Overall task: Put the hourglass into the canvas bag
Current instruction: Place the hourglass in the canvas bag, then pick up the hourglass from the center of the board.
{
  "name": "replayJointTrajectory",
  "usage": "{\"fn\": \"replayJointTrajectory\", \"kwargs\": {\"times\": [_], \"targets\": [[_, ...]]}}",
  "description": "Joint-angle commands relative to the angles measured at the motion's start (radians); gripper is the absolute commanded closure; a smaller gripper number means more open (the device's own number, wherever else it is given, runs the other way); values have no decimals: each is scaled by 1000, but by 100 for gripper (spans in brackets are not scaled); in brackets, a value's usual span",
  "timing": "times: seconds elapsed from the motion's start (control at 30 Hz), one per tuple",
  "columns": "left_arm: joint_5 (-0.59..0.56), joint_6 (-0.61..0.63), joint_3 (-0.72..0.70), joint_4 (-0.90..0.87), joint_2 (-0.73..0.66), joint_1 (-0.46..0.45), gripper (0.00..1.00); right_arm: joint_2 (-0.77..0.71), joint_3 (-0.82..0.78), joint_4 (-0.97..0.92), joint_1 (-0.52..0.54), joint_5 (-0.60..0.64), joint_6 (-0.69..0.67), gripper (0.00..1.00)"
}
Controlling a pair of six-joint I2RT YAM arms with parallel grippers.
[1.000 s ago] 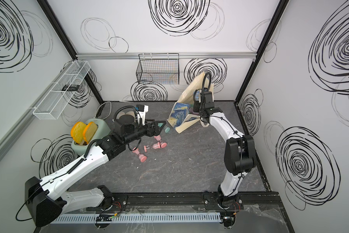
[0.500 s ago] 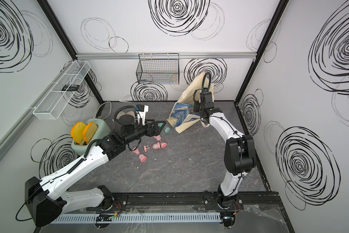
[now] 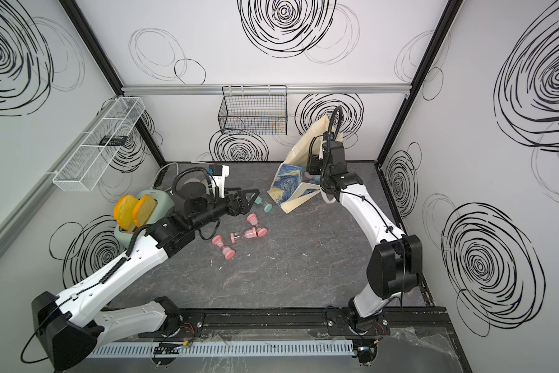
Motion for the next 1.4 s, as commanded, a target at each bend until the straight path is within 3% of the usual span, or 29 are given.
{"fn": "replayJointTrajectory", "kwargs": {"times": [0.0, 0.2, 0.47, 0.57, 0.8, 0.9, 1.37], "targets": [[8, 13, -10, -4, -50, 34, 4, -58, -24, 4, 34, -8, 2, 30], [-2, 29, -46, -91, -139, 98, 4, -149, -66, -24, 155, 0, 0, 27], [-59, 48, -138, -219, -282, 160, 4, -226, -255, 18, 359, 63, 25, 25], [-64, 46, -164, -247, -316, 170, 4, -219, -345, 79, 409, 25, 26, 25], [-52, 17, -223, -269, -373, 176, 4, -95, -478, 176, 444, -116, 39, 25], [-56, 3, -250, -267, -395, 176, 4, -21, -472, 157, 445, -109, 86, 25], [-75, -20, -313, -260, -435, 177, 4, 223, -424, 252, 481, -118, 52, 27]]}}
